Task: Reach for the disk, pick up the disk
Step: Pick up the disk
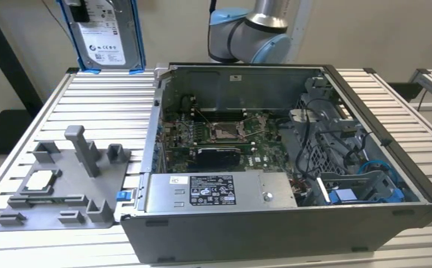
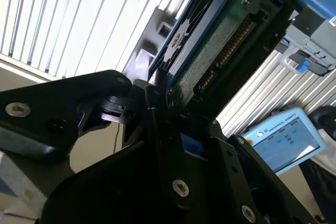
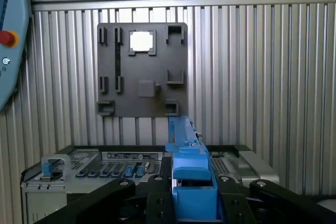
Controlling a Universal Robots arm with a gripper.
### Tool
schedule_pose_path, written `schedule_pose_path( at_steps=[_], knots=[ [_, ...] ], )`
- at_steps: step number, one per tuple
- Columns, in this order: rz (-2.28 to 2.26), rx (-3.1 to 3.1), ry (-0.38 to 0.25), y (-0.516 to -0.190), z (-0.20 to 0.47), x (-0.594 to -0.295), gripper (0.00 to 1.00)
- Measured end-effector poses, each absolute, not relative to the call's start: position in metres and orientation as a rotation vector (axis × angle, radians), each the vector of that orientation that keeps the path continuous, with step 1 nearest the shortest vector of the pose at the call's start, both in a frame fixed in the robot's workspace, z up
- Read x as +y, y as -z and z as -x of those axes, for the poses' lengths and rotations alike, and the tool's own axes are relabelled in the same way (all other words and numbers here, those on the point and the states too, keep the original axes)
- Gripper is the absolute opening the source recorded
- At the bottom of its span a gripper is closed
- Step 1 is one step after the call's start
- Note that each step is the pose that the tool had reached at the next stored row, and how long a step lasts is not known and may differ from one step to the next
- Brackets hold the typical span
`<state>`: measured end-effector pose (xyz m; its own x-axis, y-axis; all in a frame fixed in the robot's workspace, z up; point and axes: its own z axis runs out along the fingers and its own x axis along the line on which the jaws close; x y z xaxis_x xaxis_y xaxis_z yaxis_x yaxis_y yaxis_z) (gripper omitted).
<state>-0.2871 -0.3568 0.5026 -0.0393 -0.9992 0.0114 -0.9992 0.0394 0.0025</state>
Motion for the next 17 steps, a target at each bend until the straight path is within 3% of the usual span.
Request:
schedule_pose_path(
  at_steps=[17],
  knots=[
    [-2.170, -2.257, -0.010, -0.503, 0.250, -0.356, 0.00]
  ],
)
